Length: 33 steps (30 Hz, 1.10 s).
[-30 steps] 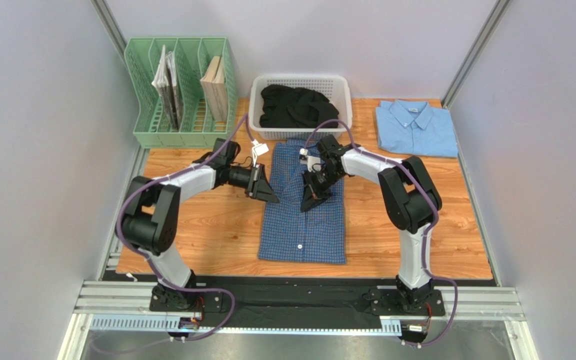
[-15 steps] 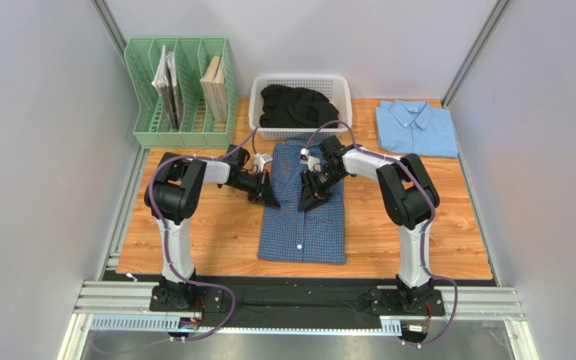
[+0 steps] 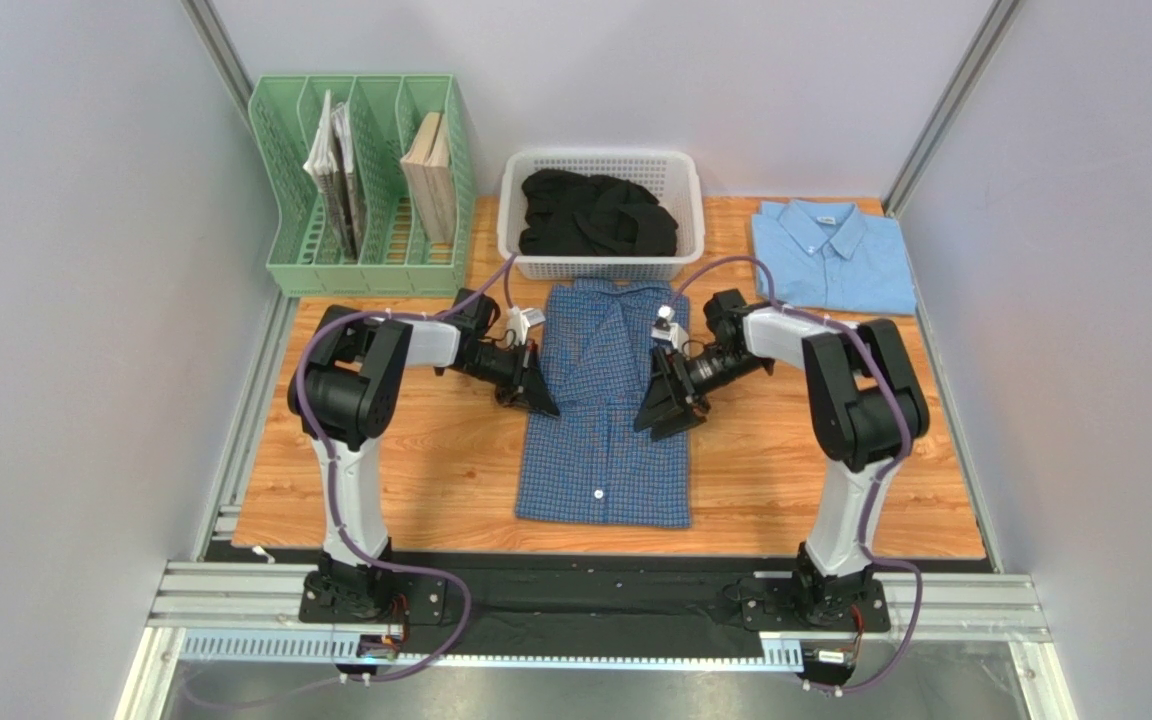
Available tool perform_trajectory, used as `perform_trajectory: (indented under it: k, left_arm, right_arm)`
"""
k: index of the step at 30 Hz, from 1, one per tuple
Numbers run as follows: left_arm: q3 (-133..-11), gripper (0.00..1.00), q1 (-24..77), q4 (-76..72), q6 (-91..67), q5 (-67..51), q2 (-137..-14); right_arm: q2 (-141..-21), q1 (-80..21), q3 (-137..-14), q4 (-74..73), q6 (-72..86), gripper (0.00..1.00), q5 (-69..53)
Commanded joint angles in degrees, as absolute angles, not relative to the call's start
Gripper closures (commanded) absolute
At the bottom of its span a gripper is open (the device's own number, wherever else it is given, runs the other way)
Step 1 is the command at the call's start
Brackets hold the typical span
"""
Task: Fold and stack the long sleeve shirts
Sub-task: Fold the shirt
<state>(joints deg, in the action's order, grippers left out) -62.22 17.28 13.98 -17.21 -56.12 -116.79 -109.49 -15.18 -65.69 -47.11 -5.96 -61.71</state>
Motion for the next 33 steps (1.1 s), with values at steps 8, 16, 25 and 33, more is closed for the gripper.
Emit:
perform_trajectory:
  k: [8, 16, 25, 33]
  left_arm:
    - [-66.53, 0.96, 17.49, 17.04, -8.73, -54.58, -111.74]
    - [-60.04, 0.54, 21.6, 29.79, 21.21, -35.72, -77.93]
    - [-40.18, 0.42, 54.82, 23.73, 42.53, -4.14, -57.14]
    - [-37.44, 0.43, 75.21, 13.02, 36.3, 5.01, -66.26]
  right_arm:
    - [-115.76, -13.89, -70.64, -46.91, -6.67, 0.43, -63.54]
    - [-103.19, -20.19, -71.19, -38.97, 4.11, 0.67, -60.92]
    - [-113.97, -26.89, -75.4, -31.81, 4.67, 0.75, -56.87]
    - [-123.39, -26.72, -76.82, -33.31, 1.14, 0.76, -56.43]
